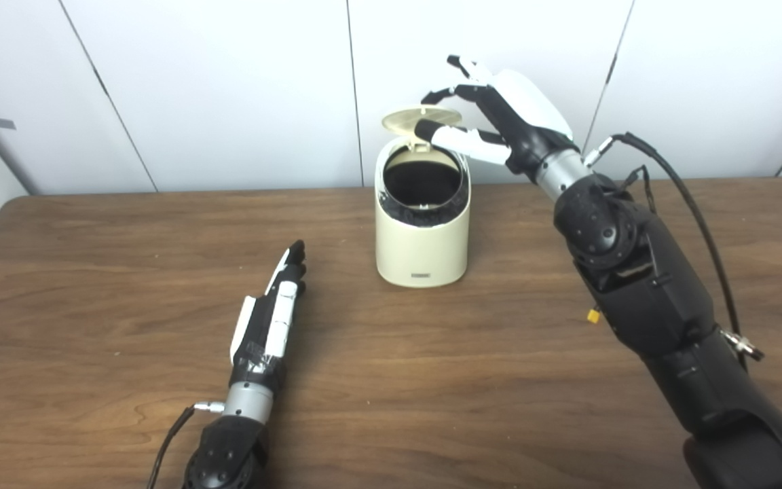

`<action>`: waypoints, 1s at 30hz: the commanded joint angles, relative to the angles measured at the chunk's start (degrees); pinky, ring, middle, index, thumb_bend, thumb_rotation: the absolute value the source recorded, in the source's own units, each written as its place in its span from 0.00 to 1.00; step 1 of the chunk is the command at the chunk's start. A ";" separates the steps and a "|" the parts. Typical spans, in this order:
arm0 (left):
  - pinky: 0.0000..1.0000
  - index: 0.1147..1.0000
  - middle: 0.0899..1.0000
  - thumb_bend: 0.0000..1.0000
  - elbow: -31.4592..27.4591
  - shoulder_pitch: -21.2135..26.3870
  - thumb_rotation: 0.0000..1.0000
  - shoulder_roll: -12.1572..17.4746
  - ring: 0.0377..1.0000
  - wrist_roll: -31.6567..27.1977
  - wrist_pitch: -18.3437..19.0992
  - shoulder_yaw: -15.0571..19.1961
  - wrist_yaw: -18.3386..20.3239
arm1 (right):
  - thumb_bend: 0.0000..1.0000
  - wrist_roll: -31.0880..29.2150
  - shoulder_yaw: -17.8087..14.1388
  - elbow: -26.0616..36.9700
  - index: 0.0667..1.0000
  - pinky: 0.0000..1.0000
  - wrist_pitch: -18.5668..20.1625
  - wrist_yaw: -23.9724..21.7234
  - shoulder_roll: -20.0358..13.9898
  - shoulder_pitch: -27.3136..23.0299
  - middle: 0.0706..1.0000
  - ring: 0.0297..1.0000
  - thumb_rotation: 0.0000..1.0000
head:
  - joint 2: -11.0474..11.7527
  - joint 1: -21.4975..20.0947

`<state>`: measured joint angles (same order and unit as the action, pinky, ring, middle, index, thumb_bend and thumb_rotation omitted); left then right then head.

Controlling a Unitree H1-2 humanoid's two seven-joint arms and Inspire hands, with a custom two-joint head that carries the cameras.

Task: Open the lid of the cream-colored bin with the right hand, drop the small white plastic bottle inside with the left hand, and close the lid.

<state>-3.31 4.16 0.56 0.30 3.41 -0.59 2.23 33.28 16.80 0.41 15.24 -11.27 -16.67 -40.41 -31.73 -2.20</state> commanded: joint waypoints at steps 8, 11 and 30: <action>1.00 1.00 1.00 0.69 -0.02 1.19 1.00 -0.35 1.00 1.51 0.22 -0.22 -1.18 | 0.65 2.31 -0.02 4.74 0.63 1.00 -2.27 -0.85 -1.68 0.10 0.98 1.00 1.00 | 0.25 0.20; 1.00 1.00 1.00 0.69 -0.44 1.29 1.00 -0.74 1.00 1.05 -0.03 0.08 -1.39 | 0.66 2.71 0.19 5.63 0.62 1.00 -2.31 -1.53 -2.01 0.87 0.99 1.00 1.00 | 0.31 0.23; 1.00 1.00 1.00 0.72 -1.27 1.47 1.00 -0.50 1.00 1.37 0.73 0.10 -2.15 | 0.63 5.95 2.55 8.85 0.62 1.00 -1.15 -5.94 -0.89 5.94 0.97 1.00 0.99 | -0.09 0.59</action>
<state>-3.56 4.33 0.02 1.36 4.18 -0.60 0.45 38.85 19.49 7.47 14.97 -17.13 -17.63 -32.68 -31.82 -1.58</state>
